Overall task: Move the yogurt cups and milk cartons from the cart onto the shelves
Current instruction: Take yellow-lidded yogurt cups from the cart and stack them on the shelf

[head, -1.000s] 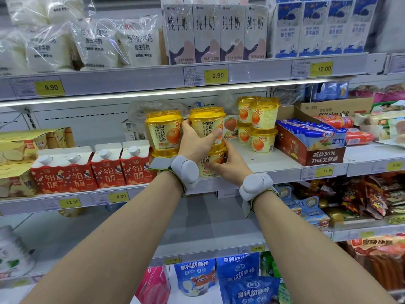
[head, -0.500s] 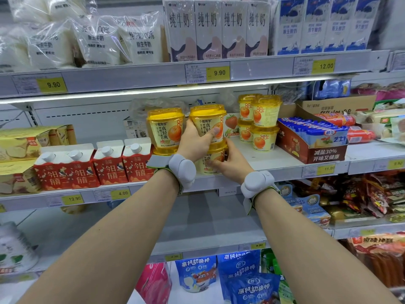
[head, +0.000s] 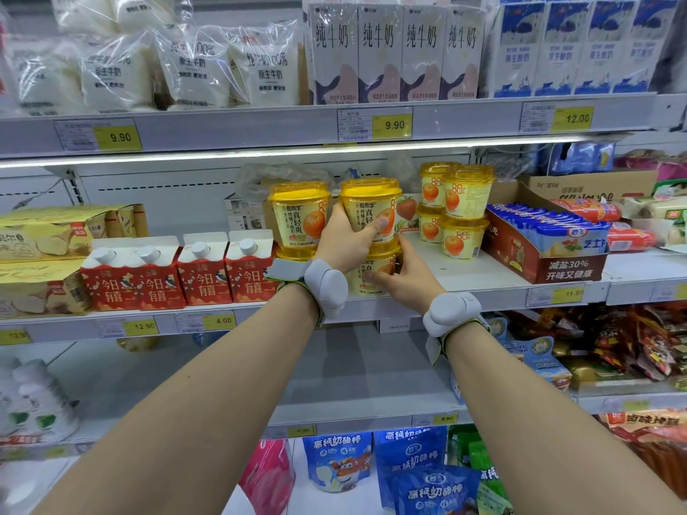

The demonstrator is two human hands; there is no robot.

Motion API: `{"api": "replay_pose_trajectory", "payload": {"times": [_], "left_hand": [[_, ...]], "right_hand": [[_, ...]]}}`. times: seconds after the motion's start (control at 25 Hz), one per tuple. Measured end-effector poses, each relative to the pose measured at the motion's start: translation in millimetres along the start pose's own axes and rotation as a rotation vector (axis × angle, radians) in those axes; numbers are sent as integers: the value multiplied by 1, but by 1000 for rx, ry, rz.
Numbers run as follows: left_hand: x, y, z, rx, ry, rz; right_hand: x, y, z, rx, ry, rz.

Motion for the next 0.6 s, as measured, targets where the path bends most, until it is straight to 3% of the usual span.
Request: {"api": "replay_pose_trajectory", "payload": {"times": [0.24, 0.44, 0.6], "left_hand": [[4, 5, 6, -12, -7, -213], [22, 22, 13, 76, -118, -610], [43, 37, 26, 116, -280, -641]], "right_hand": [[-8, 0, 6, -9, 35, -15], [-11, -1, 8, -15, 27, -16], [-11, 1, 7, -16, 1, 1]]}}
Point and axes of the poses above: each hand's wrist, its own z-axis away from the middle knuckle, its own y-axis out of the back of the hand, x = y × z, the point moved 7 cm from there along -z, towards the middle knuckle, and after that the axes turned 7 degrees about -z, right-handed, at the moved point
